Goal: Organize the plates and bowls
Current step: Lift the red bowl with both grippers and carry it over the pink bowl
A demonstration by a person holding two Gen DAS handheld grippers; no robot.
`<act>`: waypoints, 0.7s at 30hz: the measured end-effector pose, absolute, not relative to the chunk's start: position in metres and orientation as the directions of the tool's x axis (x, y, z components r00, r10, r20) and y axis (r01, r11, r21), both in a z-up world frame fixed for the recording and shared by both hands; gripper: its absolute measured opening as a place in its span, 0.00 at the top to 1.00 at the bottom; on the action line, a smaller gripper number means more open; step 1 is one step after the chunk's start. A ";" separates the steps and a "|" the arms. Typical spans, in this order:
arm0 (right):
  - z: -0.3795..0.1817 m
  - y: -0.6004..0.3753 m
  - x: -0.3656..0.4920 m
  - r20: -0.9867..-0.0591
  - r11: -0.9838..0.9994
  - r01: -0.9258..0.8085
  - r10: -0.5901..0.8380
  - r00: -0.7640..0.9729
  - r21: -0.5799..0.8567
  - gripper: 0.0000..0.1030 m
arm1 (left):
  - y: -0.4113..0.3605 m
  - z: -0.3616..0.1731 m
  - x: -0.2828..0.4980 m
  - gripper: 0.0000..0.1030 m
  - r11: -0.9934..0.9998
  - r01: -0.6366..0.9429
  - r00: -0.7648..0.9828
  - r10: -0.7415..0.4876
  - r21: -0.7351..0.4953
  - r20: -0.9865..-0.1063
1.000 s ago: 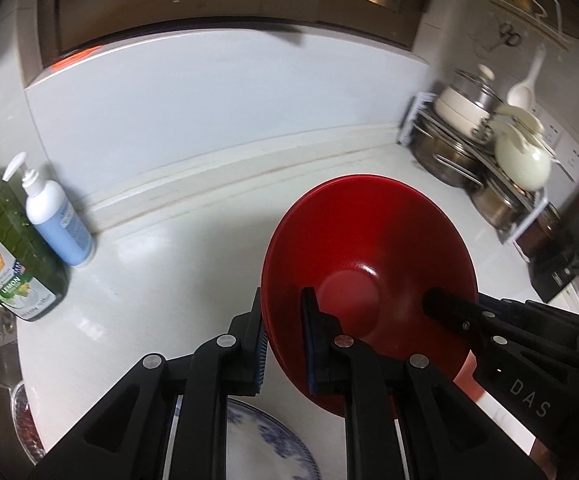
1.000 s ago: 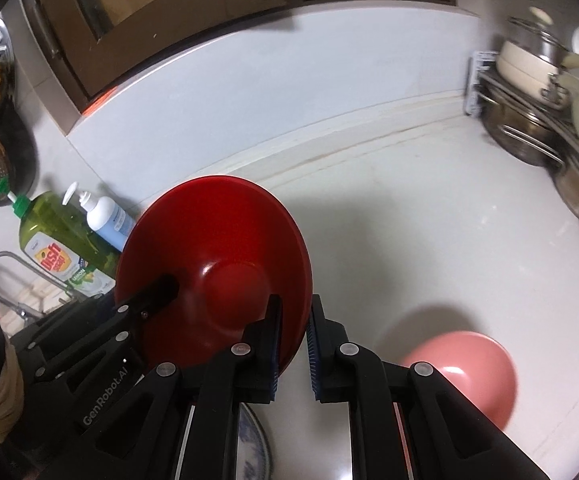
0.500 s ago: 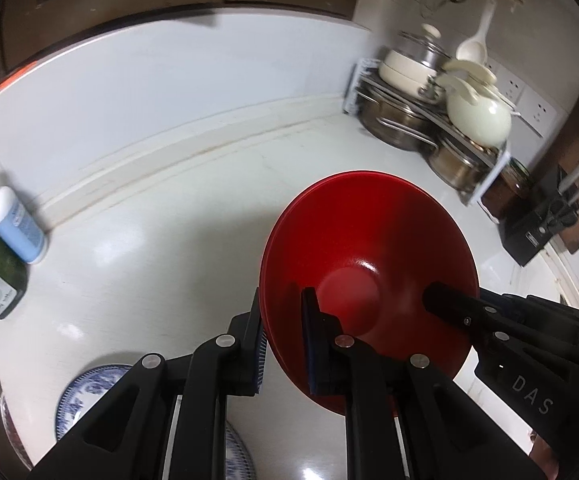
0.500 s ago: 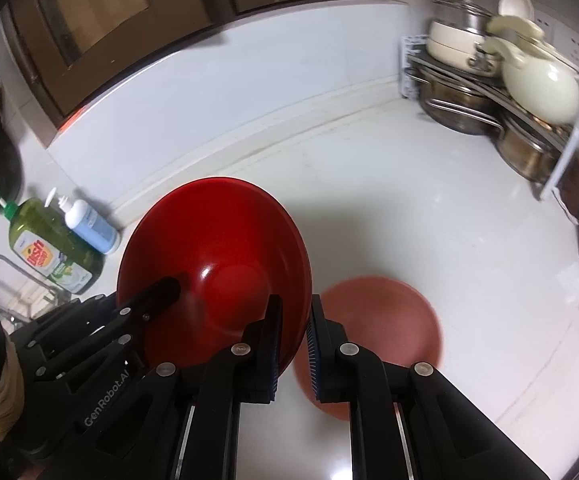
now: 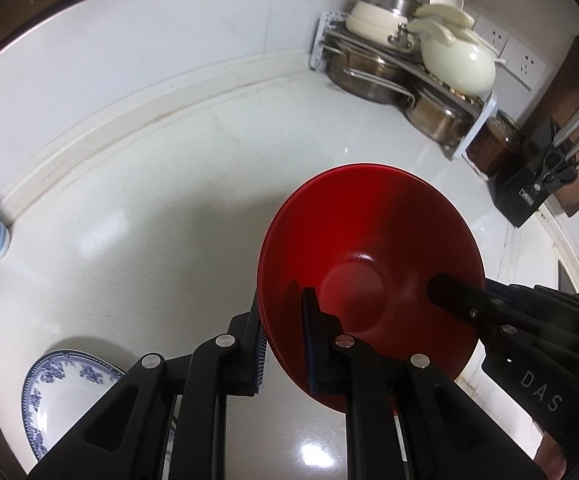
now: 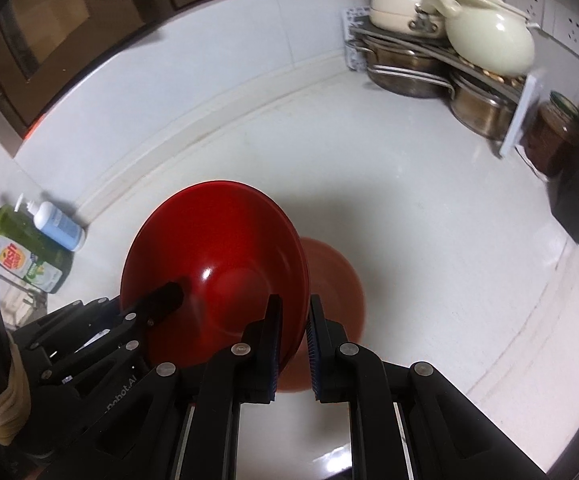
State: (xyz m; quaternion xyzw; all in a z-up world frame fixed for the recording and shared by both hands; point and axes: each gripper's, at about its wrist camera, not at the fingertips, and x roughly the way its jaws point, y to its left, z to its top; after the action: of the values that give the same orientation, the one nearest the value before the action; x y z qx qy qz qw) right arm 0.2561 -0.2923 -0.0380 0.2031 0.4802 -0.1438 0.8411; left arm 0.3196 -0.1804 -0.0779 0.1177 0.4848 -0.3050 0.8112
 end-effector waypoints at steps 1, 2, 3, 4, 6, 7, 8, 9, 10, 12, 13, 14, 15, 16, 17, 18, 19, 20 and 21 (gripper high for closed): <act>-0.040 -0.293 0.255 -0.868 0.874 0.440 -0.046 0.494 0.204 0.87 | -0.182 -0.081 0.319 0.85 0.786 0.610 0.339 -0.377 -0.103 -0.862; -0.042 -0.295 0.255 -0.872 0.874 0.442 -0.045 0.488 0.202 0.87 | -0.183 -0.084 0.319 0.85 0.786 0.610 0.333 -0.369 -0.101 -0.868; -0.045 -0.296 0.254 -0.875 0.873 0.444 -0.043 0.482 0.201 0.87 | -0.185 -0.086 0.320 0.85 0.786 0.610 0.326 -0.365 -0.101 -0.872; -0.048 -0.298 0.254 -0.879 0.871 0.448 -0.040 0.475 0.203 0.87 | -0.186 -0.088 0.320 0.85 0.785 0.611 0.323 -0.362 -0.099 -0.874; -0.054 -0.300 0.255 -0.885 0.871 0.449 -0.037 0.464 0.199 0.87 | -0.189 -0.094 0.319 0.85 0.785 0.613 0.318 -0.351 -0.092 -0.881; -0.057 -0.302 0.256 -0.889 0.870 0.451 -0.033 0.456 0.199 0.87 | -0.190 -0.096 0.319 0.85 0.783 0.616 0.313 -0.349 -0.091 -0.884; -0.059 -0.303 0.256 -0.891 0.869 0.452 -0.030 0.453 0.201 0.87 | -0.190 -0.098 0.319 0.85 0.783 0.615 0.309 -0.345 -0.091 -0.886; -0.061 -0.303 0.256 -0.892 0.869 0.453 -0.030 0.450 0.199 0.87 | -0.191 -0.100 0.319 0.85 0.783 0.615 0.306 -0.343 -0.091 -0.888; -0.063 -0.304 0.256 -0.896 0.870 0.453 -0.032 0.444 0.194 0.87 | -0.192 -0.102 0.319 0.85 0.783 0.616 0.306 -0.342 -0.089 -0.889; -0.066 -0.306 0.257 -0.897 0.871 0.453 -0.032 0.440 0.191 0.87 | -0.193 -0.104 0.319 0.85 0.785 0.614 0.303 -0.337 -0.088 -0.891; -0.067 -0.306 0.257 -0.898 0.871 0.453 -0.032 0.438 0.190 0.87 | -0.193 -0.106 0.319 0.85 0.783 0.615 0.299 -0.336 -0.088 -0.893; -0.068 -0.307 0.257 -0.899 0.871 0.453 -0.030 0.436 0.191 0.87 | -0.194 -0.106 0.319 0.85 0.783 0.616 0.299 -0.333 -0.086 -0.894; -0.069 -0.307 0.258 -0.900 0.872 0.452 -0.031 0.435 0.189 0.87 | -0.195 -0.107 0.319 0.85 0.783 0.617 0.299 -0.330 -0.082 -0.895; -0.070 -0.307 0.258 -0.901 0.873 0.451 -0.032 0.432 0.186 0.87 | -0.196 -0.108 0.319 0.85 0.782 0.618 0.300 -0.329 -0.080 -0.896; -0.072 -0.308 0.257 -0.903 0.873 0.451 -0.028 0.430 0.187 0.87 | -0.196 -0.109 0.319 0.85 0.783 0.617 0.299 -0.326 -0.079 -0.897; -0.073 -0.308 0.257 -0.903 0.872 0.452 -0.026 0.428 0.189 0.87 | -0.197 -0.110 0.319 0.84 0.781 0.620 0.294 -0.321 -0.076 -0.900; -0.074 -0.308 0.257 -0.904 0.871 0.453 -0.025 0.427 0.190 0.87 | -0.197 -0.111 0.320 0.84 0.781 0.620 0.290 -0.320 -0.078 -0.902; -0.076 -0.308 0.258 -0.905 0.872 0.451 -0.024 0.425 0.189 0.87 | -0.198 -0.110 0.320 0.83 0.781 0.619 0.291 -0.324 -0.082 -0.900; -0.077 -0.309 0.258 -0.906 0.874 0.449 -0.024 0.424 0.187 0.87 | -0.198 -0.110 0.321 0.83 0.782 0.618 0.292 -0.326 -0.082 -0.899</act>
State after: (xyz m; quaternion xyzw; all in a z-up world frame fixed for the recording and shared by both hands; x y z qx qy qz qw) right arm 0.2579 -0.3085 -0.0767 0.2057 0.5170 -0.1445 0.8182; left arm 0.3206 -0.1985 -0.1099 0.1419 0.5148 -0.2982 0.7911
